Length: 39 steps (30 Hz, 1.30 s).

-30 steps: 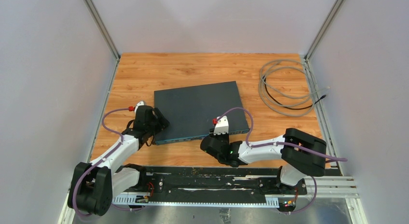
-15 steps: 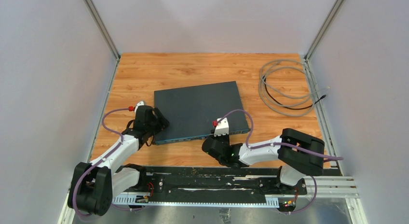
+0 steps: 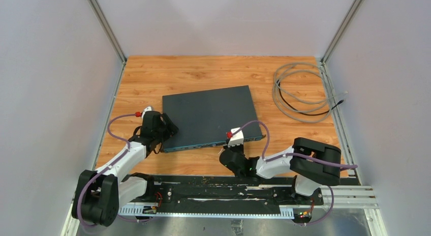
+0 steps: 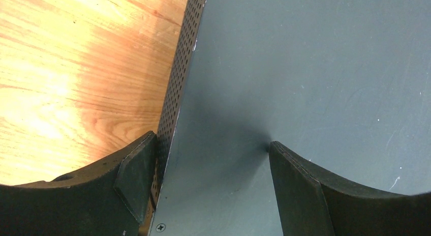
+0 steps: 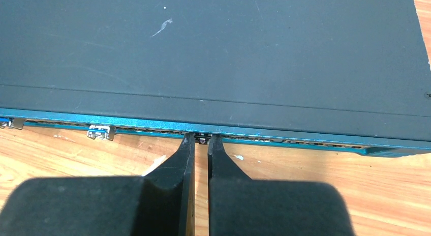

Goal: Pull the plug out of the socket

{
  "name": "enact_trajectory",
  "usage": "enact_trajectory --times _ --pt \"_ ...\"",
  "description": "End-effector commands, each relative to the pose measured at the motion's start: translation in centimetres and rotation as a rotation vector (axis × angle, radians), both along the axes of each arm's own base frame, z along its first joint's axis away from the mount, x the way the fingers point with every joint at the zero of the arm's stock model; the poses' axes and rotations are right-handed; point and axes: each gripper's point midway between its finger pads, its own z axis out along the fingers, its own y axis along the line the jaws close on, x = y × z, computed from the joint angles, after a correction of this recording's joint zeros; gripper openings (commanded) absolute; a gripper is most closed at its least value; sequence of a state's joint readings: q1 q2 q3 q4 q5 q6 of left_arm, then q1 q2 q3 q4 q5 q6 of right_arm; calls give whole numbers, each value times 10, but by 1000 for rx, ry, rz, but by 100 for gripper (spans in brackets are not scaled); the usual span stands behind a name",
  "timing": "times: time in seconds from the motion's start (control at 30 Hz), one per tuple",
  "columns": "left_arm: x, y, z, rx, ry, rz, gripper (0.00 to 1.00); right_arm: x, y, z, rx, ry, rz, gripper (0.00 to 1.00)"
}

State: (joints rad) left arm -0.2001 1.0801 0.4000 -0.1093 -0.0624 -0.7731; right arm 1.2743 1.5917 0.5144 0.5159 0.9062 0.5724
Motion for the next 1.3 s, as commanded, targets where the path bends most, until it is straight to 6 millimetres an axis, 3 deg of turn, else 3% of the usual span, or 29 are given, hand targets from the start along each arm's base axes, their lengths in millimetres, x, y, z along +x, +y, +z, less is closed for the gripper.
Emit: enact_trajectory --times 0.0,0.3,0.57,0.9,1.17,1.27 --pt "-4 -24 -11 -83 31 -81 69 -4 0 -18 13 -16 51 0" --pt "-3 -23 -21 -84 71 -64 64 -29 0 -30 -60 9 113 0" --pt "-4 -22 -26 -79 98 -48 60 -45 -15 -53 -98 58 71 0" --pt "-4 -21 -28 -74 105 -42 59 -69 -40 -42 -89 171 33 0" --pt "-6 -21 -32 -72 121 -44 56 -84 -44 -58 -150 268 70 0" --pt "-7 -20 -33 -70 126 -42 55 -95 -61 -66 -154 362 -22 0"
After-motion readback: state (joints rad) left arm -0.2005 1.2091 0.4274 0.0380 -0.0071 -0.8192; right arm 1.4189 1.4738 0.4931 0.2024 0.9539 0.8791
